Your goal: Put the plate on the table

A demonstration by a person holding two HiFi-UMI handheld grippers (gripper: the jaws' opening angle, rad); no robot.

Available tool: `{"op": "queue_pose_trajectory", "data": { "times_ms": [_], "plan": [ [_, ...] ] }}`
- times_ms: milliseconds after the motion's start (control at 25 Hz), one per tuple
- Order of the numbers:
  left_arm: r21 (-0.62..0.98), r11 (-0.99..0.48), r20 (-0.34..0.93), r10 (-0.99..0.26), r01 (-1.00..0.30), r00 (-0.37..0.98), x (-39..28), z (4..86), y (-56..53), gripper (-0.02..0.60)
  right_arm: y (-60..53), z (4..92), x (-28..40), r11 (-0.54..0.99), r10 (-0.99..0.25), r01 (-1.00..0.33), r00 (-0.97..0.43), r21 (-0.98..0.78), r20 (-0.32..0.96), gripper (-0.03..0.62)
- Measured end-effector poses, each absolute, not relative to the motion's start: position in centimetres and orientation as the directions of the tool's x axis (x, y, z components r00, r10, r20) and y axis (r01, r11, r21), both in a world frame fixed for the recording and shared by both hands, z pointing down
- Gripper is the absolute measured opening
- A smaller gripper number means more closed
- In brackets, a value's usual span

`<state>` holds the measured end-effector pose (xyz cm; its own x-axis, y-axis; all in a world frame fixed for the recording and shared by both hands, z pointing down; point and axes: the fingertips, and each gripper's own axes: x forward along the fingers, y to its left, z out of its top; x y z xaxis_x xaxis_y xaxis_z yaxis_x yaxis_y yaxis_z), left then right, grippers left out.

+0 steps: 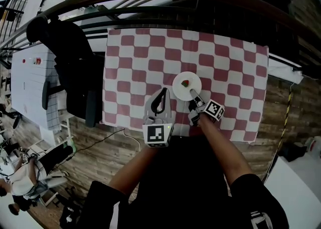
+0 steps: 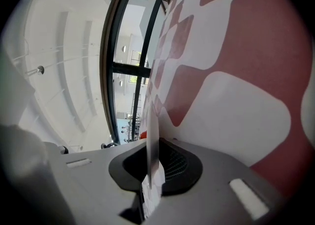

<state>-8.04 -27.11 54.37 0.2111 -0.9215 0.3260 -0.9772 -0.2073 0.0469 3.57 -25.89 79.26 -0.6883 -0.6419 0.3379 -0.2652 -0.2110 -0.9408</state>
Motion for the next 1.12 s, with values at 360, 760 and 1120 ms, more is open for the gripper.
{"op": "queue_pose_trajectory", "data": {
  "times_ms": [360, 760, 1120],
  "plan": [
    [0.066, -0.236, 0.326, -0.913, -0.969, 0.245, -8.2, 54.7, -26.1, 0.008, -25.3, 79.4, 3.5, -0.289, -0.643, -0.255, -0.663, -0.923, 0.384, 0.023],
    [0.09, -0.276, 0.354, -0.889, -0.957, 0.29, -7.4, 54.7, -25.0, 0.008, -24.8, 79.4, 3.2, -0.355, -0.616, -0.261, -0.657, -0.898, 0.434, 0.097],
    [0.085, -0.315, 0.352, -0.878, -0.945, 0.324, -6.1, 54.8, -24.0, 0.008, -23.9, 79.2, 3.8, -0.399, -0.587, -0.338, -0.62, -0.852, 0.521, 0.246]
  ]
}}
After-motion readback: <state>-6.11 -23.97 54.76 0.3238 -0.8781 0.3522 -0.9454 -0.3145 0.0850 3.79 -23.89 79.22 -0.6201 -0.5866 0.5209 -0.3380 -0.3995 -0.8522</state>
